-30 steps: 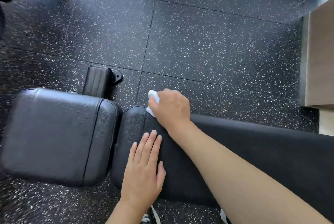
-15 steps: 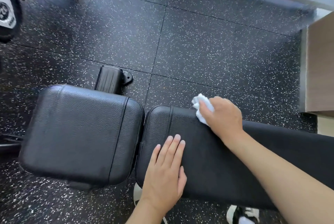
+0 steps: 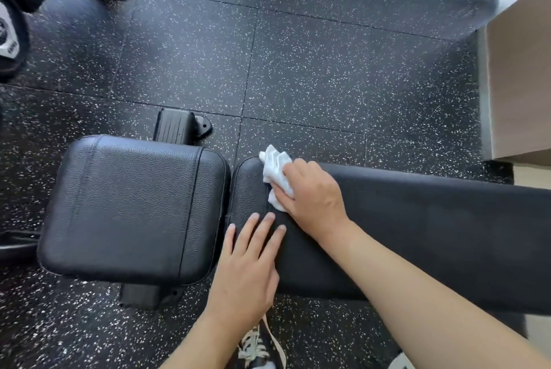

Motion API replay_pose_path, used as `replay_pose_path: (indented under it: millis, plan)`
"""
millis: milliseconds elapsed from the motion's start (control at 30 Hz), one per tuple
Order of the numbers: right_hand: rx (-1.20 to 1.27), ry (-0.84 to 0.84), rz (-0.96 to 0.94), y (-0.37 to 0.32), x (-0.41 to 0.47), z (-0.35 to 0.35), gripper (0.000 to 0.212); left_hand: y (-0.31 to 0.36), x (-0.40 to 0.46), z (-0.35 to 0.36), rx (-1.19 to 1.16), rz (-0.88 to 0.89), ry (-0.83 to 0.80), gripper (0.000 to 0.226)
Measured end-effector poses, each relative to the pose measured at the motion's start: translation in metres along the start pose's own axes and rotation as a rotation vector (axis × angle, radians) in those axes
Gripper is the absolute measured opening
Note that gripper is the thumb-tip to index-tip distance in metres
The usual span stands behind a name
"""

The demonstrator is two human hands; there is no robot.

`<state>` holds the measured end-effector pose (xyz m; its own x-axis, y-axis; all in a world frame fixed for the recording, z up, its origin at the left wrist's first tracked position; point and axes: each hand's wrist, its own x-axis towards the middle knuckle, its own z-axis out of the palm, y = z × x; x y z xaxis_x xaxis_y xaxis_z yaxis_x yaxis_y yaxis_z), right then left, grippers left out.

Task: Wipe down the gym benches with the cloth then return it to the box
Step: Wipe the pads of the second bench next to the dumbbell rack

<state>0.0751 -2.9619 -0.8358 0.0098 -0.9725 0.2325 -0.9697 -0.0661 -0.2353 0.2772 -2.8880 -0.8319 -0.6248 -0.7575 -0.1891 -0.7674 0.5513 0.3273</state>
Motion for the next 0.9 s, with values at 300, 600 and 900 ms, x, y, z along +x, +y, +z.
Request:
replay_pose_path:
  millis: [300,600,900]
  plan:
    - [-0.13,0.054,0.186,0.138,-0.126,-0.051,0.03,0.091,0.07,0.013,0.009,0.122,0.004,0.061]
    - [-0.23,0.069,0.585,0.281,-0.228,-0.121,0.038,0.223,0.1,0.039,0.062,0.256,-0.097,0.058]
    - [-0.134,0.065,0.956,0.33,-0.25,-0.157,0.02,0.325,0.133,0.066,0.047,0.292,-0.078,0.058]
